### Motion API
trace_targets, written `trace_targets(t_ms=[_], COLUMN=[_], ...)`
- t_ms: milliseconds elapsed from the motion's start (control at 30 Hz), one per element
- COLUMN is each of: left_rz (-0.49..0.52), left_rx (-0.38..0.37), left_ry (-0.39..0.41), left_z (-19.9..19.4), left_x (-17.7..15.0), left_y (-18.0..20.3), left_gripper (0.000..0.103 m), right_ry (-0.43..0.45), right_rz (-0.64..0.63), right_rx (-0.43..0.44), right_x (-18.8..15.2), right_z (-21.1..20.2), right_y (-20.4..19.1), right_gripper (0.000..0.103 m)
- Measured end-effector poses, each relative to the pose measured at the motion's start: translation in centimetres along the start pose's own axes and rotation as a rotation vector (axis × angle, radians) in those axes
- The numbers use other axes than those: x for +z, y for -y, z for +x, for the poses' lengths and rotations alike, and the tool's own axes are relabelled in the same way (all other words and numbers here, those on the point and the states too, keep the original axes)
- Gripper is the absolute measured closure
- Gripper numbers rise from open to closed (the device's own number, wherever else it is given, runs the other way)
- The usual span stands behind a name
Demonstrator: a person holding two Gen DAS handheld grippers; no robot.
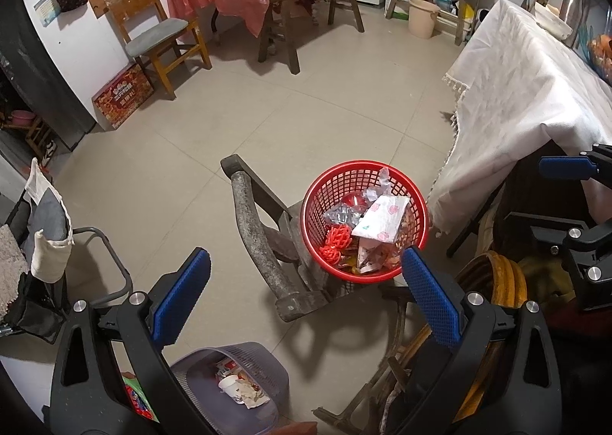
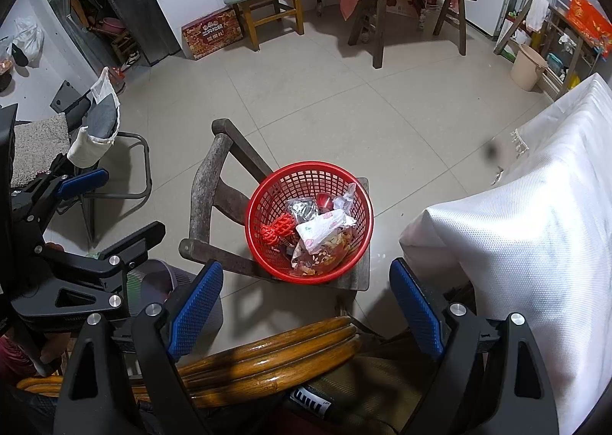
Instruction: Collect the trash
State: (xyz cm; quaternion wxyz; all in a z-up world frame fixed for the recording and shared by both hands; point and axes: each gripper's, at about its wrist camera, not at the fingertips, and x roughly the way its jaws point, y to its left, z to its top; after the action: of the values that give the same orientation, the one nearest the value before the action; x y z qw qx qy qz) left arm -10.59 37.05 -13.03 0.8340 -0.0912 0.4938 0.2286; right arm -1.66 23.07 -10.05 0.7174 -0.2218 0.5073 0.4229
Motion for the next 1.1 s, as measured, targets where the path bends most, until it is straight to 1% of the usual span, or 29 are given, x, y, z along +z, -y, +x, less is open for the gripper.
trace_targets(t_ms=[600, 833, 1100], left_rz=[0.017, 0.033, 0.034], left_rx=[-0.008, -0.013, -0.024], left_ry=[-0.011, -0.012, -0.037], left_z=[0.6, 1.6, 2.8], left_x=[0.2, 0.3, 0.2], left_y=[0.2, 0.8, 0.8], left_gripper=[0.007, 0.007, 0.007], right_ry=[-0.019, -0.031, -0.051], right_rz=[0.011, 0.021, 0.024], right_rx=[0.013, 0.005, -0.001], right_x=[-0.6, -0.5, -0.6], right_z=[0.5, 1.4, 2.2], right_y=[-0.6, -0.3, -0.2], right_gripper=[0.016, 0.016, 0.016])
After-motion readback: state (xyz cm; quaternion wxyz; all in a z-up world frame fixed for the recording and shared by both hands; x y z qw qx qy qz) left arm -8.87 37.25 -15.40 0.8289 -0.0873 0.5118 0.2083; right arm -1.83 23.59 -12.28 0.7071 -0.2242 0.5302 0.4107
